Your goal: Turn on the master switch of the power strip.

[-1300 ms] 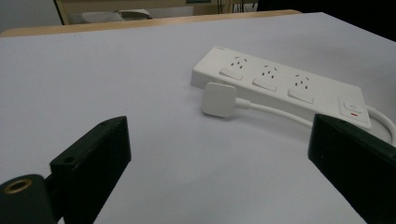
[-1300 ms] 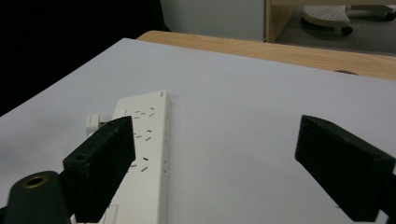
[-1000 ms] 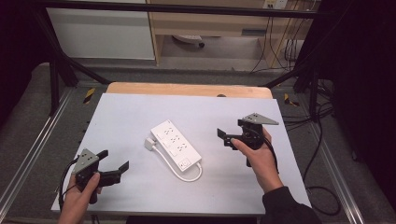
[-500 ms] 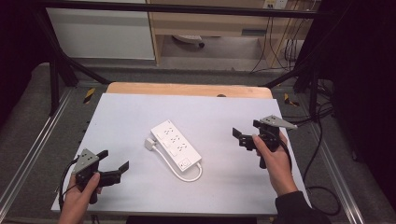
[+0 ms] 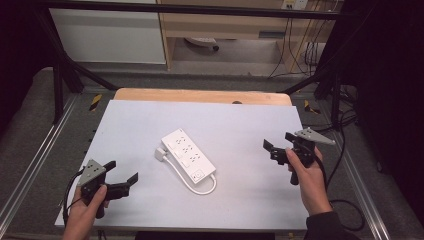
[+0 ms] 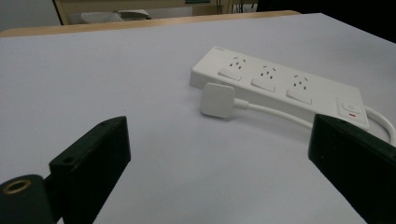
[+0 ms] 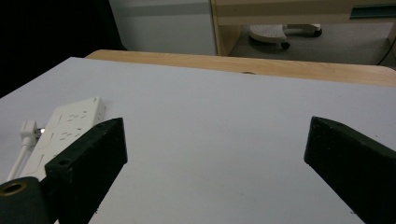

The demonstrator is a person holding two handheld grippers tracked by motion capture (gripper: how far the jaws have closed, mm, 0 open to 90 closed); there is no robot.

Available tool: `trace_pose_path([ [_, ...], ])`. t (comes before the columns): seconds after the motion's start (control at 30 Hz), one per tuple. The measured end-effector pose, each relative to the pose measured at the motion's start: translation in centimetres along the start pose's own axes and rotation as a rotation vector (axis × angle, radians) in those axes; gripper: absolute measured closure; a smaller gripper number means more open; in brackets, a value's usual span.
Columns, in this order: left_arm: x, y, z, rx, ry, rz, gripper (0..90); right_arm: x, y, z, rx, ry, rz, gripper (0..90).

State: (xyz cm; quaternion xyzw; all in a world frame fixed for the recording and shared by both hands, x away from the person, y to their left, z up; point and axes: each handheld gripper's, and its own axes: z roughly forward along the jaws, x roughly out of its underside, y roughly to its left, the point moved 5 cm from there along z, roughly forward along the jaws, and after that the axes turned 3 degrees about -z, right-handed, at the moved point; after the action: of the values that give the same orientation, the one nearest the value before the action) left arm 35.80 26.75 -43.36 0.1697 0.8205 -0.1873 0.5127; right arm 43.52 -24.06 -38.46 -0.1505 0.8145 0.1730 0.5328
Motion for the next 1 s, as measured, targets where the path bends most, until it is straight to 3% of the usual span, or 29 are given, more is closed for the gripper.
trace_pose_path([
  [1.0, 0.0, 0.0, 0.0, 0.000, 0.002, -0.001, 5.6, 3.3, -3.8, -3.2, 0.064, 0.001, 0.055, 7.3],
])
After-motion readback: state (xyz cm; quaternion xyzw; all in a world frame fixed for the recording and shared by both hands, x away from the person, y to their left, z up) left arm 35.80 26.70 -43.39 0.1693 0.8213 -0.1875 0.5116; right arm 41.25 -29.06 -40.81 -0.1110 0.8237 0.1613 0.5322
